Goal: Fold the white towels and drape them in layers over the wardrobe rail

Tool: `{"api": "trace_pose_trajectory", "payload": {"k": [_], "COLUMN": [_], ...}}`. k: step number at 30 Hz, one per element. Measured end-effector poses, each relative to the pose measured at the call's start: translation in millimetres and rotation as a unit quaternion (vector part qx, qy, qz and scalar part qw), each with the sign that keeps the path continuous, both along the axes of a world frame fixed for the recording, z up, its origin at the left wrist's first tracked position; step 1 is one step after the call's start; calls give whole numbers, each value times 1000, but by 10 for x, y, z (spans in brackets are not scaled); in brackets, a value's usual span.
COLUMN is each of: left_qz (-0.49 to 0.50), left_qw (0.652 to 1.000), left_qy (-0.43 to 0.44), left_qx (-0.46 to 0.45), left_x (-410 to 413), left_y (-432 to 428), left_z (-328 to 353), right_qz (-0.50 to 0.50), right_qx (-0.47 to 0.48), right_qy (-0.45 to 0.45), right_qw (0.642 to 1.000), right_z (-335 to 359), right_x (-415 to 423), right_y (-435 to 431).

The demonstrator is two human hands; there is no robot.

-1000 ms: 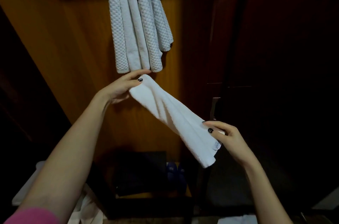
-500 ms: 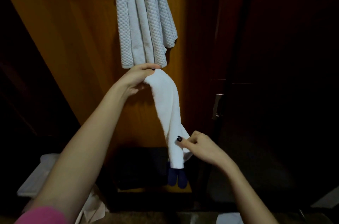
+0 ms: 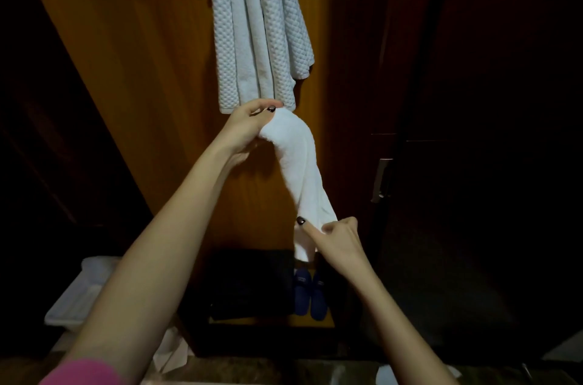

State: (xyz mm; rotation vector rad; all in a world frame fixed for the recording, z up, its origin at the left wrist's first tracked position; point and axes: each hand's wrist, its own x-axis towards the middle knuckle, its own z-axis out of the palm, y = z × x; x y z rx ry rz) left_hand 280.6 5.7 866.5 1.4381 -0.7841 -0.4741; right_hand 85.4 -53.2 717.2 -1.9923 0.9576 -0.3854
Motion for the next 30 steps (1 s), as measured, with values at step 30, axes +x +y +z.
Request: {"api": "trace_pose_trajectory", "payload": {"k": [30], "left_qz": [47], "left_qw": [957], "left_qy": [238], "left_qx": [-158], "left_x": [126], "left_y": [-17], "left_z": [-149], "right_qz": [-54], "right_qx": [-63], "right_qy": [-212], "right_qw": [974], "right_z": [27], "right_x": [-534], "right_y": [-238]}}
